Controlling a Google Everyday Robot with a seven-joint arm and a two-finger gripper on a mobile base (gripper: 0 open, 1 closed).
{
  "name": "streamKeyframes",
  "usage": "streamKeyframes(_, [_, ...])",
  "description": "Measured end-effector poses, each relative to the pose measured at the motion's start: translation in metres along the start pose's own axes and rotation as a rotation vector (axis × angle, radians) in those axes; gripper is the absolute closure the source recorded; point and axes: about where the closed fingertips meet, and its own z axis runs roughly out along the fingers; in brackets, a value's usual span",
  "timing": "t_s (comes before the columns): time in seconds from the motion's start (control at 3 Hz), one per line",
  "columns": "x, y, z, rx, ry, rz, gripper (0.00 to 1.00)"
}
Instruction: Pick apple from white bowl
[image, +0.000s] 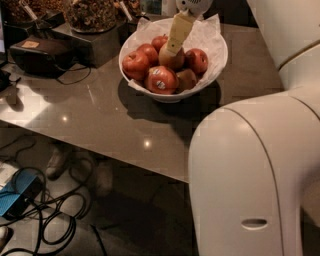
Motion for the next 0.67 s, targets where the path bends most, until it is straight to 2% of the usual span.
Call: streamKeyframes(0.67, [0.0053,-0.0042,0.0135,-0.017,0.012,0.009,0.31])
